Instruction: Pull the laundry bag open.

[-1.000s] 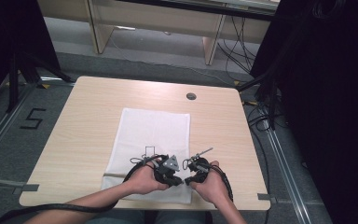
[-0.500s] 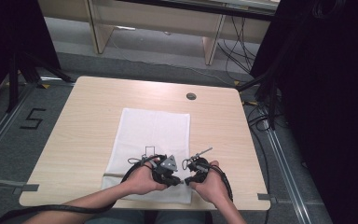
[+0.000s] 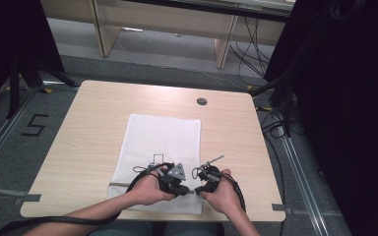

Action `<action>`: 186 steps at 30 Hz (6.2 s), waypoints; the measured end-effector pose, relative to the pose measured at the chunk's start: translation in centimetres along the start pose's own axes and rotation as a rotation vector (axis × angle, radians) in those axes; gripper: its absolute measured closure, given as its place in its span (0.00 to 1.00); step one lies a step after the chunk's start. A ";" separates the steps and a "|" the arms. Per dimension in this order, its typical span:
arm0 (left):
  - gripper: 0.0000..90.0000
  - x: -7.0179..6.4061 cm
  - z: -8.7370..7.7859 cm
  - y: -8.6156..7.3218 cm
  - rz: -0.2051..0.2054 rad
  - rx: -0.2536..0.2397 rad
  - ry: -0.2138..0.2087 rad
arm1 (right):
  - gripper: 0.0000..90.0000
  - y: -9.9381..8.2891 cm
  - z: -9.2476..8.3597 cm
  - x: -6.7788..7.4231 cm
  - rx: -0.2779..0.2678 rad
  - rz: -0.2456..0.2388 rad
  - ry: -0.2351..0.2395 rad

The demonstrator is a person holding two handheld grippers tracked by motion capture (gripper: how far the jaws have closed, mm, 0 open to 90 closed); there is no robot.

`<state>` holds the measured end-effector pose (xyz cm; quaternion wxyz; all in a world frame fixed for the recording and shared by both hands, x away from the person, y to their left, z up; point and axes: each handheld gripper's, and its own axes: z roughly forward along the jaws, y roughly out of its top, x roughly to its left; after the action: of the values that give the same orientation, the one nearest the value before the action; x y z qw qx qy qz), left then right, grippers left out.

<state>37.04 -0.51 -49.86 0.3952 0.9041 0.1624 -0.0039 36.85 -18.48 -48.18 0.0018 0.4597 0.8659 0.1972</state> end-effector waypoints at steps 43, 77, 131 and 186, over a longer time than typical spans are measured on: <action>0.97 0.1 -1.1 -0.6 -0.004 -0.005 0.005 | 1.00 0.0 0.0 0.0 0.000 -0.005 -0.002; 0.97 0.1 -2.0 -0.9 0.004 0.000 0.013 | 1.00 -0.1 0.0 -0.1 -0.003 0.004 -0.002; 0.97 0.4 -3.4 -1.8 0.010 0.000 0.025 | 1.00 -0.2 -0.1 -0.1 -0.007 0.015 0.006; 0.97 0.7 -4.9 -2.7 0.010 -0.011 0.031 | 1.00 -0.3 -0.1 -0.1 0.003 0.042 0.003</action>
<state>36.33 4.89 -48.52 0.3977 0.9027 0.1639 0.0132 36.69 -18.75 -48.16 -0.0047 0.4776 0.8563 0.1965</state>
